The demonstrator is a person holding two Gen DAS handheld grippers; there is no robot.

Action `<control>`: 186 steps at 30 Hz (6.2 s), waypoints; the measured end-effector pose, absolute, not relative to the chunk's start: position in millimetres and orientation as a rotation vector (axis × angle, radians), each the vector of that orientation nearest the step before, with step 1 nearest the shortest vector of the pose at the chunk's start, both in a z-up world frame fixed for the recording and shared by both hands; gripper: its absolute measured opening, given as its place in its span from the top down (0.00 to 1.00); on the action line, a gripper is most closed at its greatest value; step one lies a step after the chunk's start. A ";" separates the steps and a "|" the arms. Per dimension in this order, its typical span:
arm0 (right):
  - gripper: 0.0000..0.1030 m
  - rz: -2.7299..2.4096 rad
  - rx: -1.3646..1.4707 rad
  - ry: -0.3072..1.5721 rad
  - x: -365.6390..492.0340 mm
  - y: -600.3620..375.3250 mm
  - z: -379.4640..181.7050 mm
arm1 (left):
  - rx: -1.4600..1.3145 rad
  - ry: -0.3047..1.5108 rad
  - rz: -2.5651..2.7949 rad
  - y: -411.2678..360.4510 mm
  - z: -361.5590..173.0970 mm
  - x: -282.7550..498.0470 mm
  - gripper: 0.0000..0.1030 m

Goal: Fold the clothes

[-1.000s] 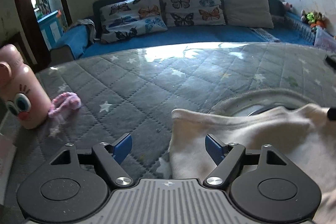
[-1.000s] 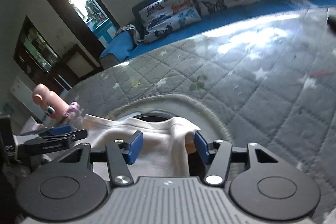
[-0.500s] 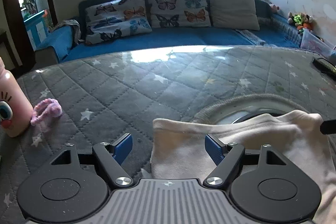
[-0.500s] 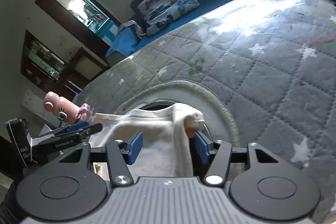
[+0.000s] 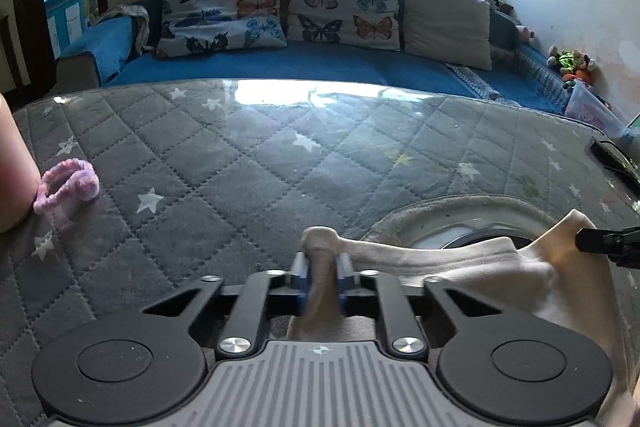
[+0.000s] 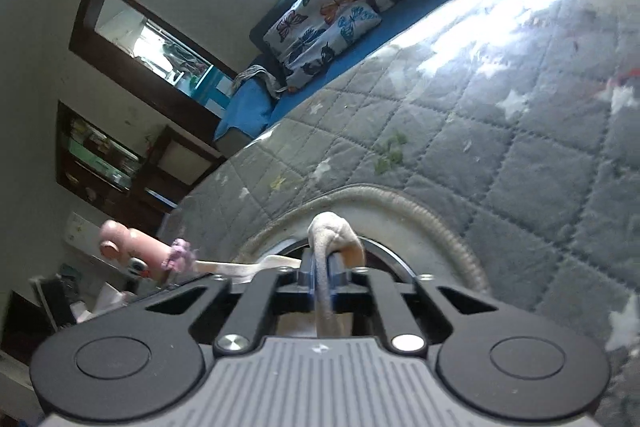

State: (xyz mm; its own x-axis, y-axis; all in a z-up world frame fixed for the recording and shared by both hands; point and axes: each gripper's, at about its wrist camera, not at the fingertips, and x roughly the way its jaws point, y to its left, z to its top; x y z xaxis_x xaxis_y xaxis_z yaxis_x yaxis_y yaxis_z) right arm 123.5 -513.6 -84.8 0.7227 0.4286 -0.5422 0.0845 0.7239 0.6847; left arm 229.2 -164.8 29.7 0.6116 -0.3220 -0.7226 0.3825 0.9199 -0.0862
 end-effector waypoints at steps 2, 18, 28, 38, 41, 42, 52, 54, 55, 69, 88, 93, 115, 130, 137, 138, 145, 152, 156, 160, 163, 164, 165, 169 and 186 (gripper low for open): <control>0.96 0.199 0.698 0.723 117.5 -512.0 -75.3 | 0.085 0.792 -0.402 -164.0 33.4 225.4 0.94; 0.90 0.016 0.421 0.721 133.5 -491.6 -69.1 | 0.083 0.738 -0.375 -163.4 31.8 231.3 0.88; 0.73 0.028 0.301 0.714 110.6 -458.5 -40.8 | 0.148 0.684 -0.449 -149.5 57.6 173.3 0.58; 0.58 0.205 0.106 0.782 50.7 -392.2 -45.2 | 0.324 0.646 -0.625 -174.5 46.6 79.0 0.51; 0.52 0.248 0.072 0.792 33.1 -374.1 -46.7 | 0.409 0.618 -0.654 -190.3 35.7 59.8 0.46; 0.50 0.257 0.072 0.798 28.4 -371.9 -47.9 | 0.430 0.616 -0.652 -194.8 31.2 57.9 0.46; 0.44 0.270 0.038 0.817 -2.1 -359.8 -59.8 | 0.363 0.679 -0.591 -189.5 8.5 72.0 0.93; 0.42 0.264 0.034 0.812 -4.8 -360.0 -61.6 | 0.299 0.680 -0.555 -176.1 15.7 73.4 0.97; 0.42 0.262 0.032 0.809 -6.2 -359.9 -61.8 | 0.269 0.672 -0.532 -168.1 20.8 73.8 0.97; 0.41 0.238 -0.016 0.802 -17.2 -346.2 -60.2 | -0.117 0.539 -0.118 -4.3 71.2 61.1 0.98; 0.35 0.554 -0.195 0.767 -79.0 -271.1 -36.4 | -0.175 0.684 0.040 70.6 11.0 58.0 0.98; 0.40 0.506 -0.287 0.768 -99.3 -272.6 -45.1 | -0.170 0.682 0.045 73.5 10.8 58.8 0.98; 0.91 0.491 -0.382 0.778 -128.6 -302.0 -44.7 | -0.161 0.687 0.046 80.2 9.6 45.1 0.97; 0.72 0.542 -0.165 0.727 -80.1 -290.5 -17.5 | -0.108 0.665 -0.111 26.0 31.9 28.4 0.95; 0.71 0.560 -0.157 0.772 -63.0 -265.4 -41.7 | -0.029 0.689 -0.354 -38.3 28.9 -3.3 0.90; 0.71 0.568 -0.171 0.780 -64.2 -261.7 -45.4 | -0.015 0.692 -0.380 -45.5 26.5 -8.0 0.88; 0.64 0.582 -0.233 0.749 -65.3 -249.3 -36.0 | 0.058 0.712 -0.436 -65.0 9.7 -25.8 0.85; 0.63 0.618 -0.212 0.722 -47.9 -222.5 -36.5 | 0.010 0.716 -0.360 -33.6 10.7 -22.7 0.84; 0.62 0.640 -0.267 0.742 -48.2 -205.9 -50.1 | -0.008 0.706 -0.283 -12.9 14.9 -16.7 0.73; 0.61 0.647 -0.293 0.729 -50.9 -202.1 -49.4 | -0.097 0.689 -0.201 16.7 22.1 -4.8 0.72; 0.61 0.650 -0.270 0.734 -47.5 -202.6 -49.5 | -0.135 0.677 -0.104 34.7 25.3 9.2 0.70; 0.61 0.650 -0.269 0.739 -46.5 -202.1 -51.0 | -0.155 0.676 -0.072 40.9 25.7 14.9 0.68; 0.61 0.651 -0.264 0.739 -46.2 -202.3 -51.3 | -0.174 0.679 -0.044 46.4 25.6 20.7 0.65; 0.60 0.654 -0.259 0.744 -45.2 -203.8 -50.9 | -0.199 0.677 0.032 57.8 21.7 39.5 0.60; 0.57 0.653 -0.248 0.739 -46.3 -205.6 -50.3 | -0.314 0.680 0.167 77.8 14.2 58.5 0.95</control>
State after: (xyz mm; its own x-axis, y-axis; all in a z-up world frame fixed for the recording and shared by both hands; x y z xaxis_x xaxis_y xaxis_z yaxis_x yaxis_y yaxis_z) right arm -46.2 -205.6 -50.3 0.5543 0.4623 -0.6922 -0.6302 0.7763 0.0138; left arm 58.5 77.8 14.2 0.7666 0.0491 -0.6402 -0.2526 0.9397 -0.2305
